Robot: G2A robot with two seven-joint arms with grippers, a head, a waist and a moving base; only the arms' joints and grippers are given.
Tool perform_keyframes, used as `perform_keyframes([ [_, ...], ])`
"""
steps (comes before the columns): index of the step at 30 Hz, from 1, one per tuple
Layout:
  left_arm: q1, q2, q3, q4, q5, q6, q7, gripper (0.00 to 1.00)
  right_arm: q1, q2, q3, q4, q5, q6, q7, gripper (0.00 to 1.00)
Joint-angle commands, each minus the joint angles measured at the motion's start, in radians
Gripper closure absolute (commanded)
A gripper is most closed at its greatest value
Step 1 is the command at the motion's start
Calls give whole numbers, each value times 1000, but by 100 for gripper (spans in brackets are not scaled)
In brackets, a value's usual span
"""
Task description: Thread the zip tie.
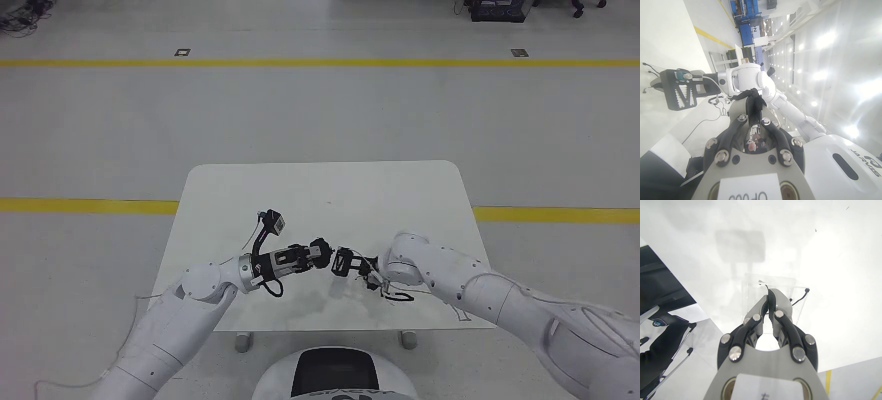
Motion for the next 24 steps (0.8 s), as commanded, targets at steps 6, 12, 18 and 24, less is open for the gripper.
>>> perform_keyframes([
  [6, 0, 0, 0, 0, 0, 0, 0, 100, 9, 60, 0, -73, 15, 0, -39, 100],
  [12, 0, 0, 0, 0, 0, 0, 0, 100, 15, 126, 0, -145, 38, 0, -123, 100],
  [18, 0, 0, 0, 0, 0, 0, 0, 100, 16, 201, 0, -213, 87, 0, -248, 100],
  [24, 0, 0, 0, 0, 0, 0, 0, 100, 17, 211, 0, -217, 101, 0, -259, 100],
])
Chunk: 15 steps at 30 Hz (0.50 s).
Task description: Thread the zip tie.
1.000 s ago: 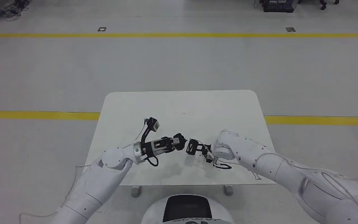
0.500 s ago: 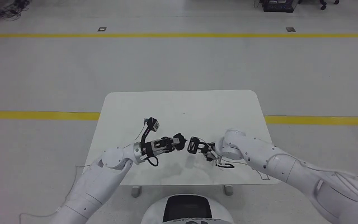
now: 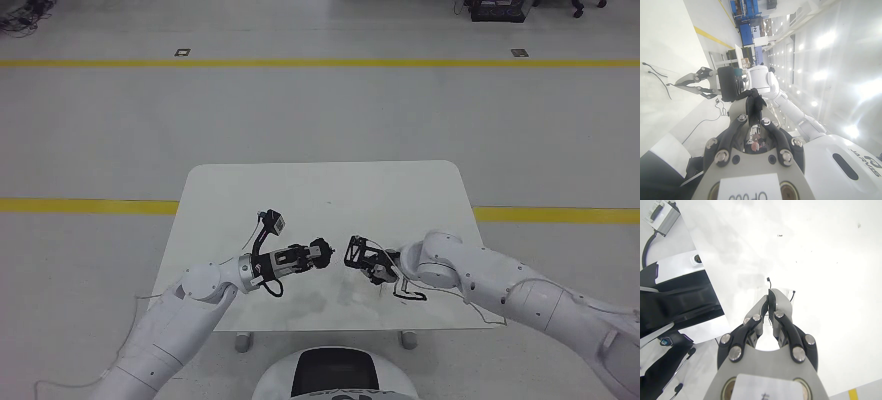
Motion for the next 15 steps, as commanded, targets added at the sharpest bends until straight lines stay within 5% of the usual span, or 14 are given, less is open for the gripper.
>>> perform_keyframes([
  [1, 0, 0, 0, 0, 0, 0, 0, 100, 0, 0, 0, 0, -1, 0, 0, 100],
  [4, 0, 0, 0, 0, 0, 0, 0, 100, 0, 0, 0, 0, -1, 0, 0, 100],
  [8, 0, 0, 0, 0, 0, 0, 0, 100, -44, 21, 54, 15, 26, 0, -161, 100],
  [15, 0, 0, 0, 0, 0, 0, 0, 100, -157, 139, 103, -55, 1, 0, -531, 100],
])
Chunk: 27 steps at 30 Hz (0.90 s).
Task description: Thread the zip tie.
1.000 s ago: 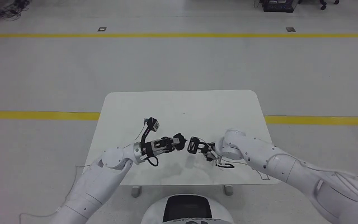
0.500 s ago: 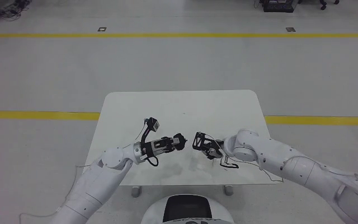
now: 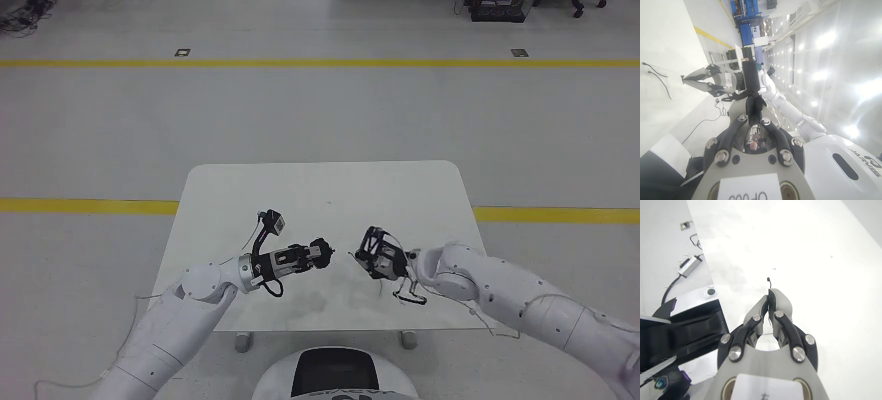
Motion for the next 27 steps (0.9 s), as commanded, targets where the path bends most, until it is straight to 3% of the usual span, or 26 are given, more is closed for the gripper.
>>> perform_keyframes([
  [1, 0, 0, 0, 0, 0, 0, 0, 100, -31, 40, 9, -19, -5, 0, -130, 100],
  [6, 0, 0, 0, 0, 0, 0, 0, 100, -73, 115, -12, -65, -26, 0, -352, 100],
  [9, 0, 0, 0, 0, 0, 0, 0, 100, -62, 137, -49, -70, -21, 0, -435, 100],
  [19, 0, 0, 0, 0, 0, 0, 0, 100, -64, 136, -47, -71, -17, 2, -438, 100],
  [22, 0, 0, 0, 0, 0, 0, 0, 100, -89, 131, -21, -70, 26, 17, -505, 100],
  [27, 0, 0, 0, 0, 0, 0, 0, 100, -172, 129, 1, -87, 100, 0, -727, 100],
])
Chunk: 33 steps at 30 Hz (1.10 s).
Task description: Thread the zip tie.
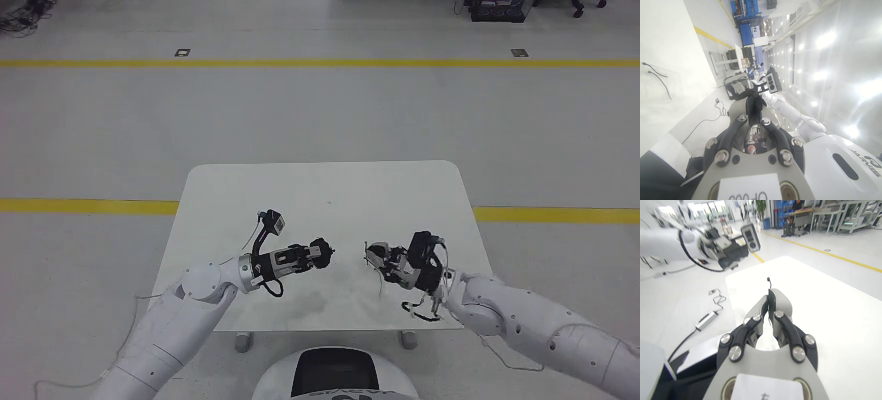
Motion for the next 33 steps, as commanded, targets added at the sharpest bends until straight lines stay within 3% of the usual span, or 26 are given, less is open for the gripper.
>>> perform_keyframes([
  [1, 0, 0, 0, 0, 0, 0, 0, 100, -32, 2, 2, -10, 18, 1, -104, 100],
  [7, 0, 0, 0, 0, 0, 0, 0, 100, -95, 3, -14, -29, 43, 1, -319, 100],
  [10, 0, 0, 0, 0, 0, 0, 0, 100, -109, -3, -21, -21, 46, 1, -374, 100],
  [22, 0, 0, 0, 0, 0, 0, 0, 100, -109, -7, -17, -15, 36, 8, -372, 100],
  [25, 12, -6, 24, -10, 2, 0, 48, 100, -133, -23, 6, -23, 63, 46, -393, 100],
  [31, 39, -27, 93, -3, 104, 0, 246, 100, -183, -79, 28, 8, 75, 92, -481, 100],
  [33, 43, -35, 110, 1, 133, 0, 303, 100, -195, -98, 30, 17, 79, 78, -503, 100],
])
